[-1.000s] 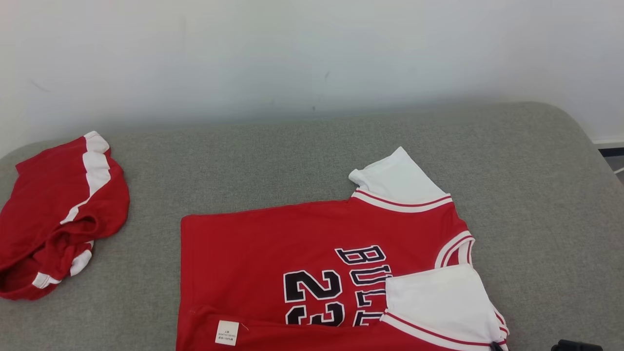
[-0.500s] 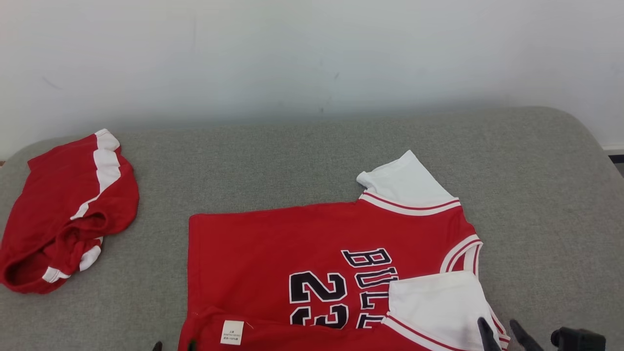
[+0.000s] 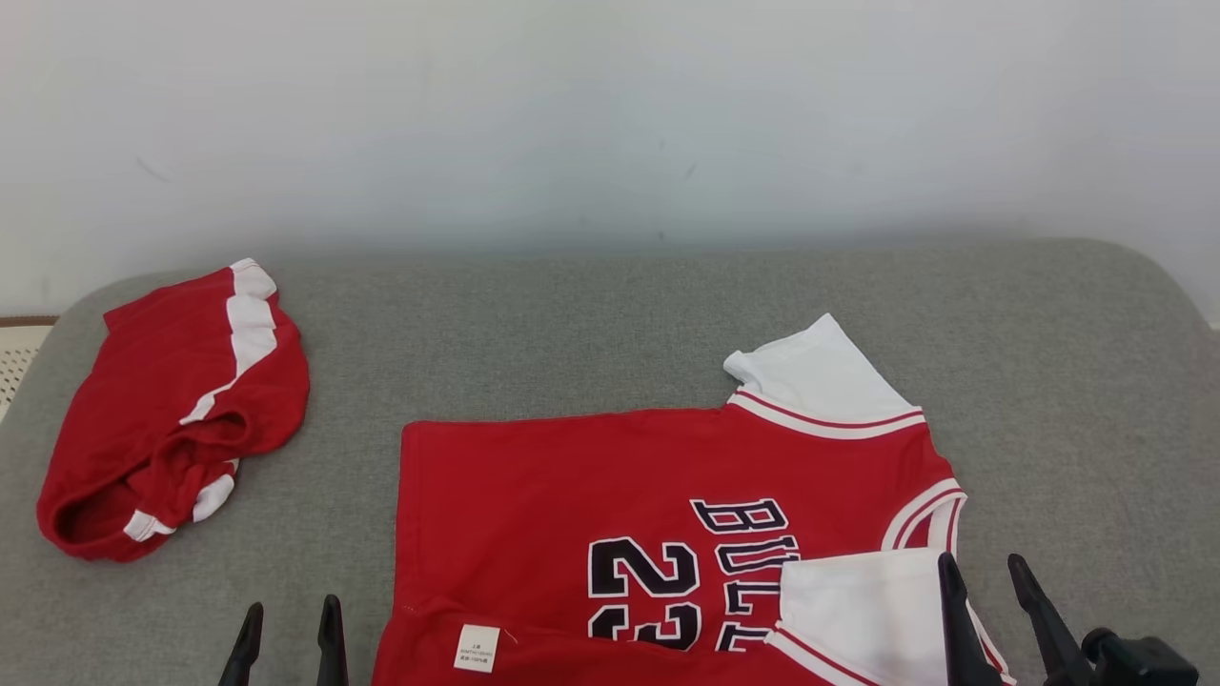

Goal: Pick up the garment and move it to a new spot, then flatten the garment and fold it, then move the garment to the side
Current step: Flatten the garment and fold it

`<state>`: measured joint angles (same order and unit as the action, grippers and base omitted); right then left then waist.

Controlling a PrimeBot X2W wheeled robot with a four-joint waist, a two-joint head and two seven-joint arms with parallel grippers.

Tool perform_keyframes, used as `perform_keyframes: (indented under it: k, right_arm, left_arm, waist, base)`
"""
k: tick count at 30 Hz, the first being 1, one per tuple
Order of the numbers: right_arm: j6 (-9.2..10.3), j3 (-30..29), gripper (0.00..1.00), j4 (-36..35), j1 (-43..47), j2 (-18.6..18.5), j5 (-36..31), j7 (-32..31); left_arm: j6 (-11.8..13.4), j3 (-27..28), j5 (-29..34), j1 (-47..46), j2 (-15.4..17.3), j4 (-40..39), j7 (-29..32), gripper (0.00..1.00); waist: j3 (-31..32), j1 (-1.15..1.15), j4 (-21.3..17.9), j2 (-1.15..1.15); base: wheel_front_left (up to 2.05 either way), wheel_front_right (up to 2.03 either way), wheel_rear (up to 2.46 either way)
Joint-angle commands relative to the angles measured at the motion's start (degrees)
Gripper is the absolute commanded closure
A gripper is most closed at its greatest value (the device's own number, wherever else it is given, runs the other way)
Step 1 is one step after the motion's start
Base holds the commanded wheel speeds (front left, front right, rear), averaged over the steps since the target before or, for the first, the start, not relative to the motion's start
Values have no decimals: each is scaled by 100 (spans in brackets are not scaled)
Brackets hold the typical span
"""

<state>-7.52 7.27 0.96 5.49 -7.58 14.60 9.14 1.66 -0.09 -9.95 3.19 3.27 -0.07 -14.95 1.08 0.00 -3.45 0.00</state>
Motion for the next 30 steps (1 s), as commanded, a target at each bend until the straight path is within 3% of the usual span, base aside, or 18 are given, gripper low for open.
perform_keyframes:
  k: [1, 22, 30]
  right_arm:
    - [6, -41, 0, 47, 137, 85, -130, 122]
    - [6, -139, 0, 108, 308, 368, -532, 222]
    - [6, -49, 0, 121, 68, 320, -469, 194]
  left_arm:
    - [23, 8, 106, 135, -13, -55, -30, 0]
    - [-216, -41, 223, 107, -21, 122, -30, 0]
    - [-505, -49, -40, -504, 114, 742, 40, 0]
  waist:
    - [82, 0, 75, 0]
    - [105, 0, 84, 0]
    - [-64, 0, -45, 0]
  base:
    - [0, 0, 0]
    - [0, 0, 0]
    - [0, 0, 0]
